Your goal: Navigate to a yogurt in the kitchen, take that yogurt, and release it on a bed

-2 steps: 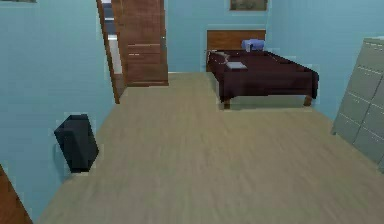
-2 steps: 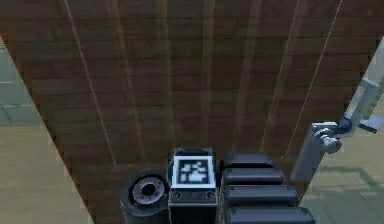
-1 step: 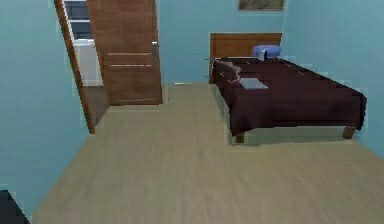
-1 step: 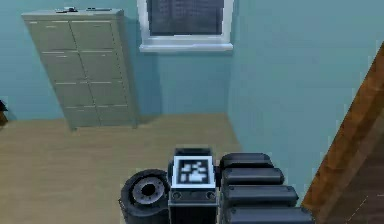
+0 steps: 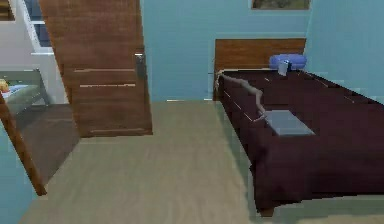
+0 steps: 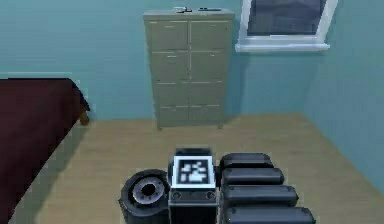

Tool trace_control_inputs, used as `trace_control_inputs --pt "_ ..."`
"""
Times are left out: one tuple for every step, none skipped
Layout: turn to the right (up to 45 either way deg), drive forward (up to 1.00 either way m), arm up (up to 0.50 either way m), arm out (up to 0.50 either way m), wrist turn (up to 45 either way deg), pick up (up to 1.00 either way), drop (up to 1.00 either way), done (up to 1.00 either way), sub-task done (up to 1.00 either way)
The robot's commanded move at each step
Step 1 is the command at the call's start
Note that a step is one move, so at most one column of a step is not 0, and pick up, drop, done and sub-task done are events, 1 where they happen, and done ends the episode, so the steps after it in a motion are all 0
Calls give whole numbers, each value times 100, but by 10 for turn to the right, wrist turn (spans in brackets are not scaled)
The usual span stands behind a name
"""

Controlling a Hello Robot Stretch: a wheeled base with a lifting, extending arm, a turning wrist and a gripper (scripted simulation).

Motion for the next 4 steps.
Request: trace_control_inputs --pt "0 100 0 0 0 0 0 0 0" --pt "0 100 0 0 0 0 0 0 0" --pt "-30 0 0 0 0 0 0 0 0" --pt "0 20 0 0 0 0 0 0 0"
